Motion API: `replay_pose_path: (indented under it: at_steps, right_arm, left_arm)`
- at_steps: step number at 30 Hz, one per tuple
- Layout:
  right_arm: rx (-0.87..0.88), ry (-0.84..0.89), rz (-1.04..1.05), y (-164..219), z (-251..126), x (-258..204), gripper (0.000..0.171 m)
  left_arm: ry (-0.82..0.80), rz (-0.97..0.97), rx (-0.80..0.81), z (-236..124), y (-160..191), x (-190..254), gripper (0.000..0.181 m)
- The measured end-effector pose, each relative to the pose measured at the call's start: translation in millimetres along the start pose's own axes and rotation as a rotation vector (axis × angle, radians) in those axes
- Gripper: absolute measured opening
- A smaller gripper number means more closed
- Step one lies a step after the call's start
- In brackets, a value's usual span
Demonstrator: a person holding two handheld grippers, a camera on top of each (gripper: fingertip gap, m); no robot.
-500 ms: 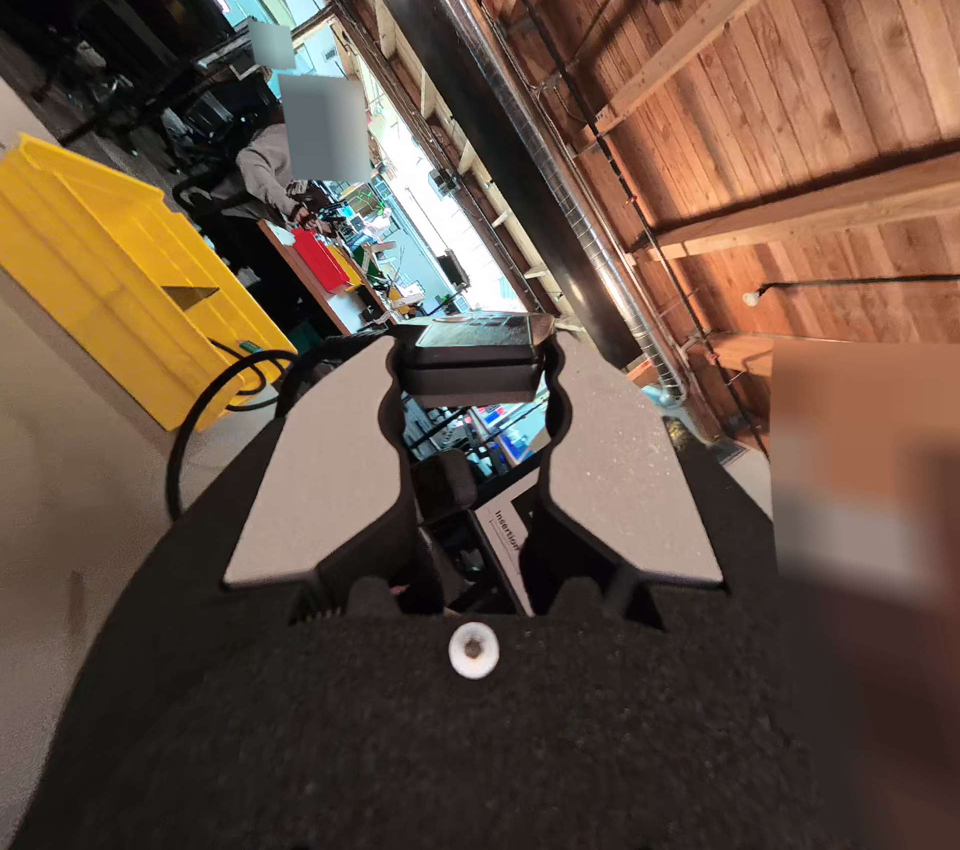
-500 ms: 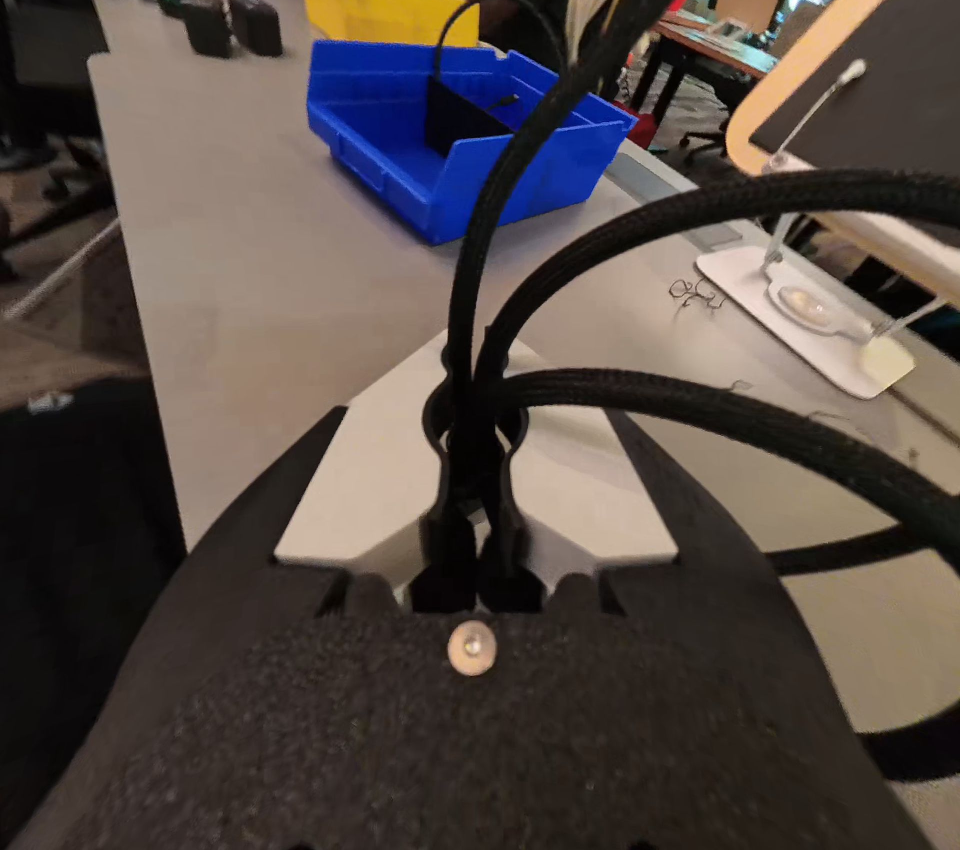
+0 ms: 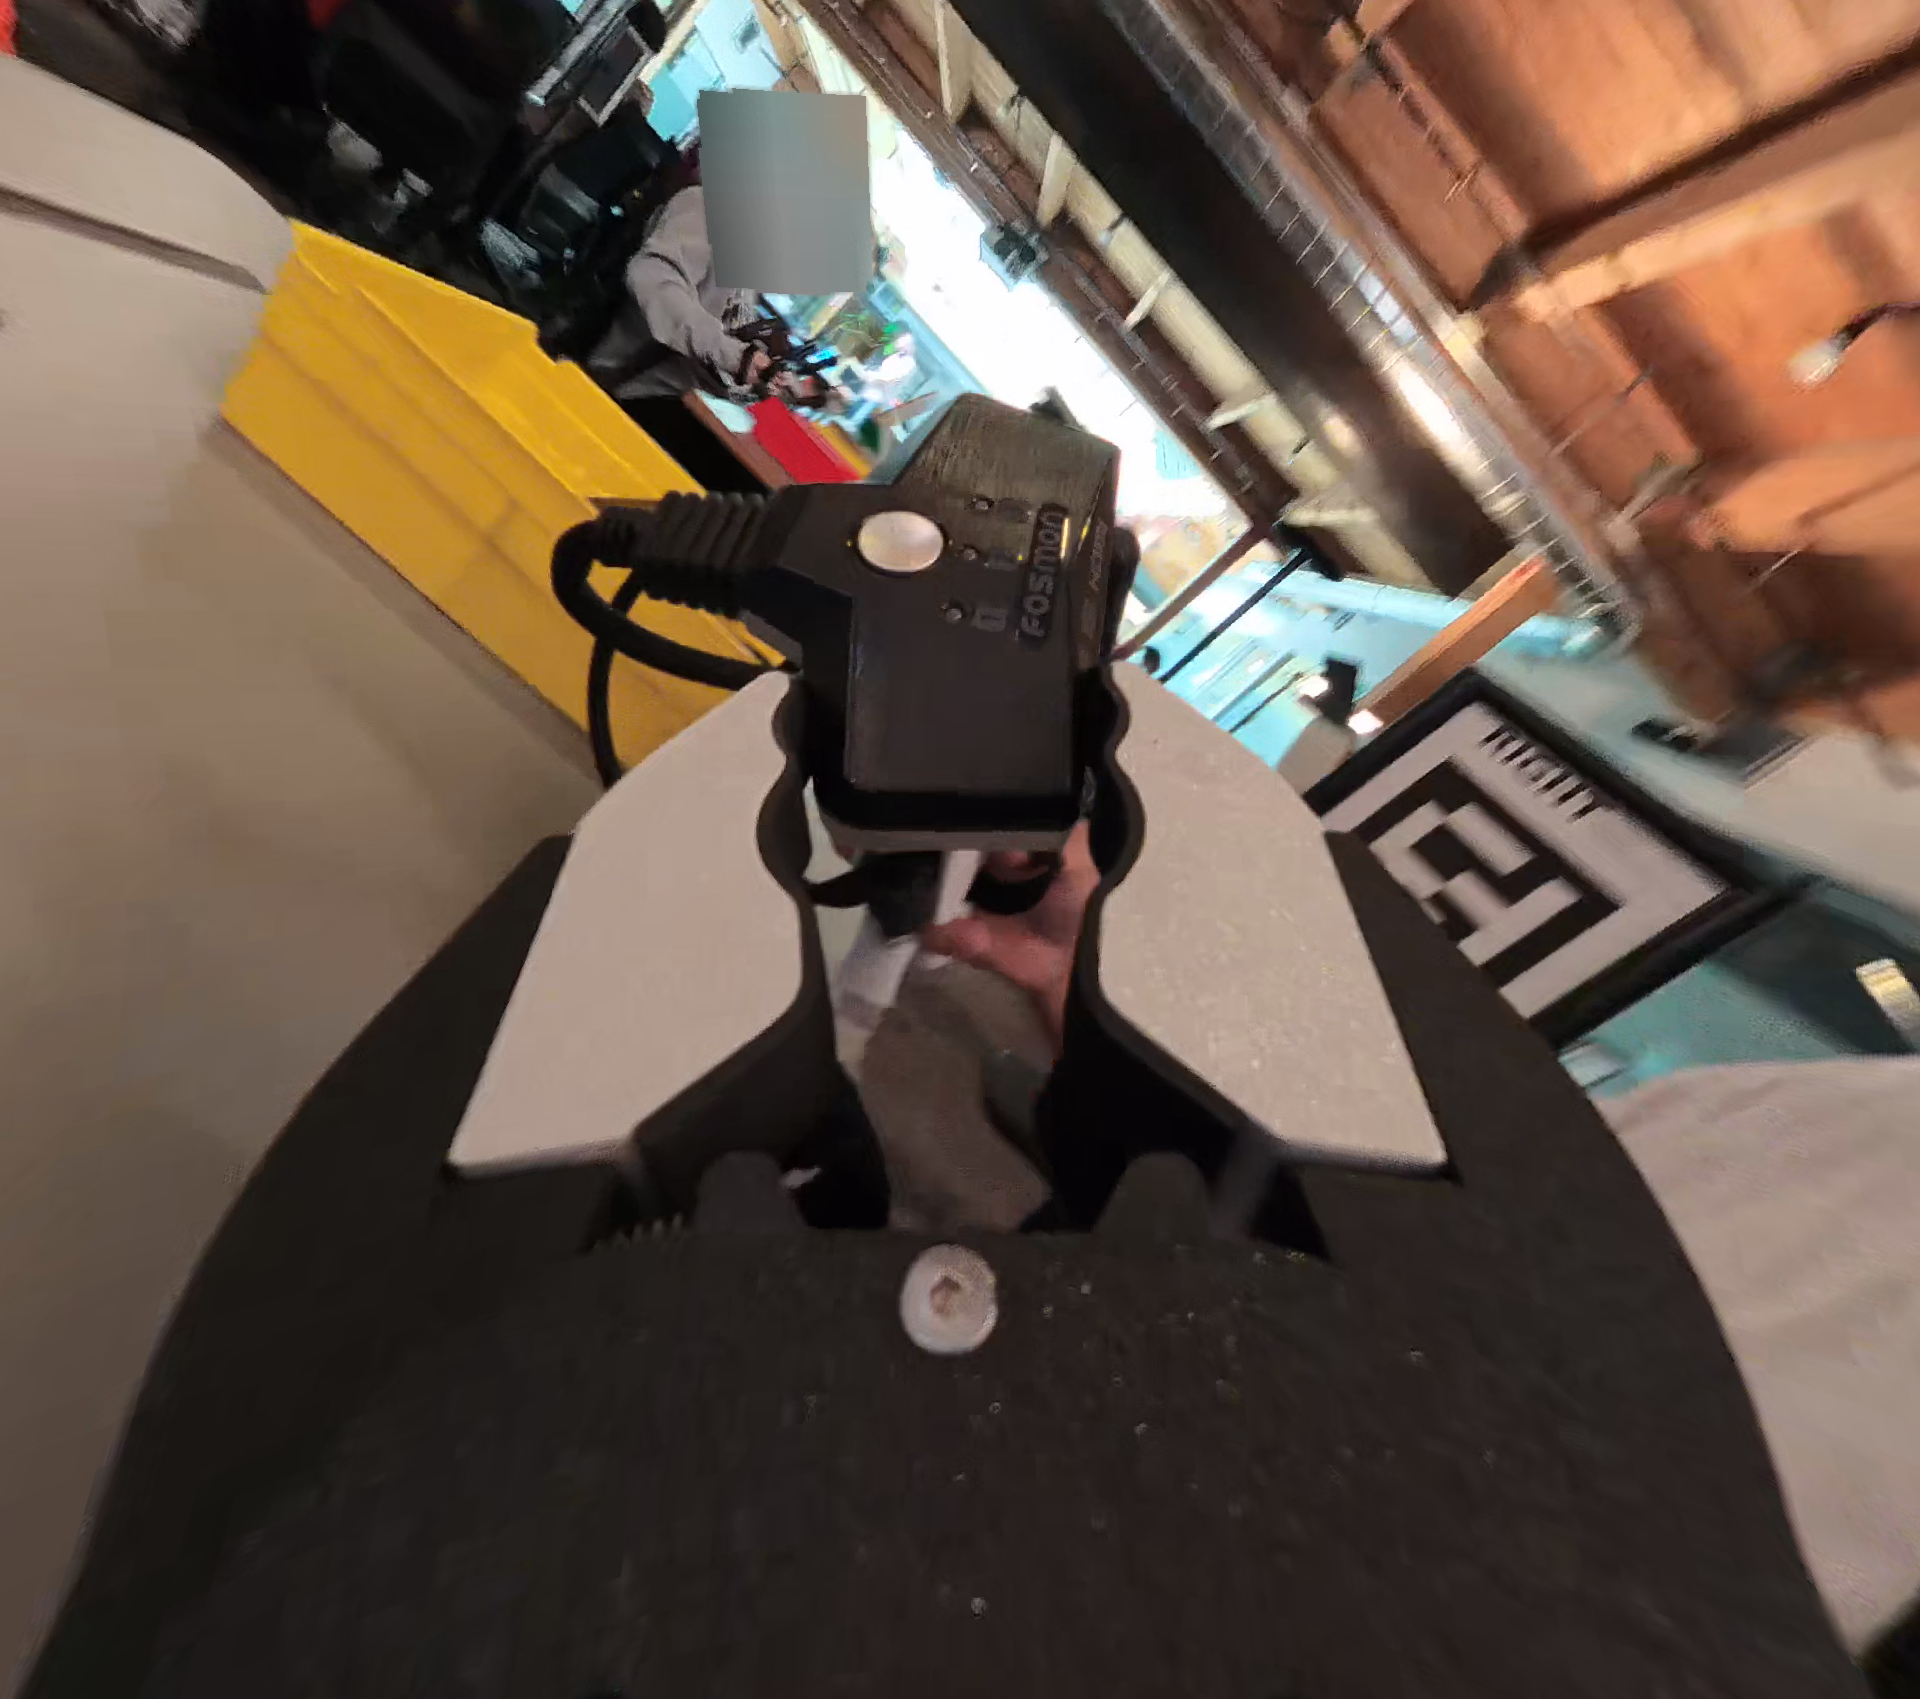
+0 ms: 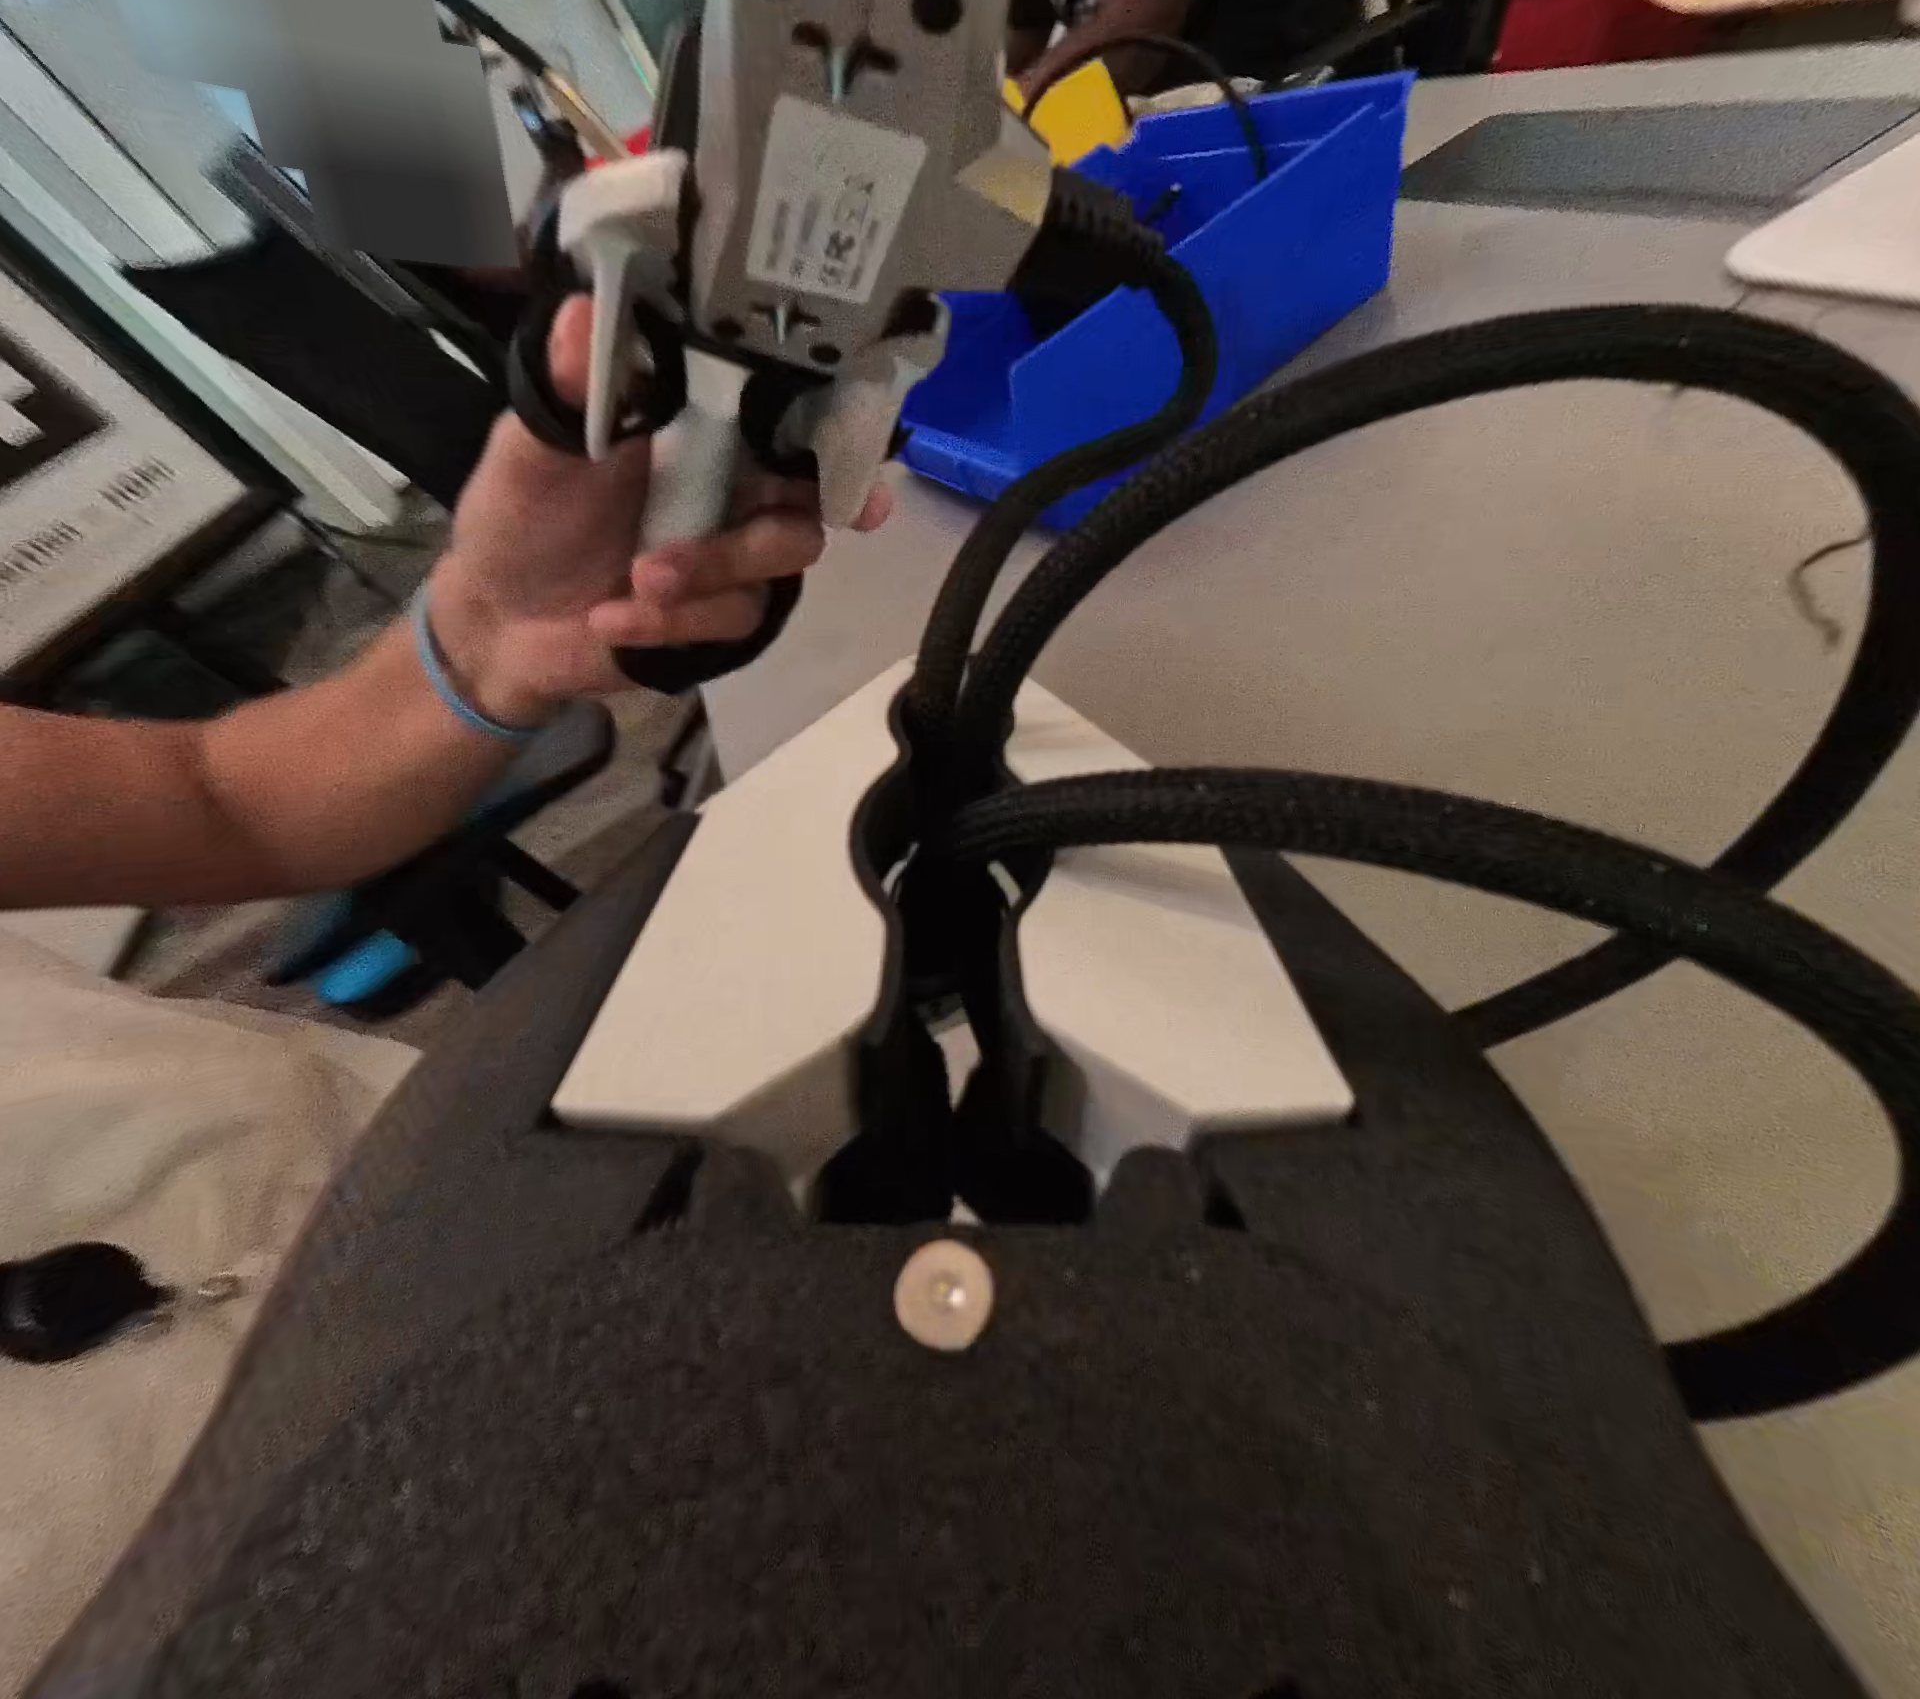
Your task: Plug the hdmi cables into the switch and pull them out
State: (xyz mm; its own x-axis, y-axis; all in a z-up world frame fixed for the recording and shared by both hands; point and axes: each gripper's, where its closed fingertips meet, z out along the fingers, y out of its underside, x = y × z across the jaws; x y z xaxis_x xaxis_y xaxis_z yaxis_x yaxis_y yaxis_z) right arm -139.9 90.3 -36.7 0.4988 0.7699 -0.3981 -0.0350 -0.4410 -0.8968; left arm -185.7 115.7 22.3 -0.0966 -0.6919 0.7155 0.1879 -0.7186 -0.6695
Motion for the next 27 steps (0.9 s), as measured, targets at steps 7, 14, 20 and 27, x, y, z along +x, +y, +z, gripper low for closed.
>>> replay_pose_path:
  at_steps: [7, 14, 20, 27]
  right_arm:
    - [-0.037, 0.077, 0.039, 14, -4, 24, 0.004]
    - [-0.198, 0.260, -0.383, -29, -39, 27, 0.004]
    - [-0.370, 0.370, -0.602, -107, -101, 54, 0.003]
    - [-0.623, 0.490, -0.606, -189, -178, 115, 0.002]
  left_arm:
    - [0.075, 0.105, -0.011, -3, 13, -4, 0.050]
    - [0.068, 0.050, 0.159, -35, -10, -34, 0.048]
    - [-0.040, 0.159, 0.083, -42, 1, -48, 0.043]
    - [-0.038, 0.155, 0.001, -29, 24, -52, 0.039]
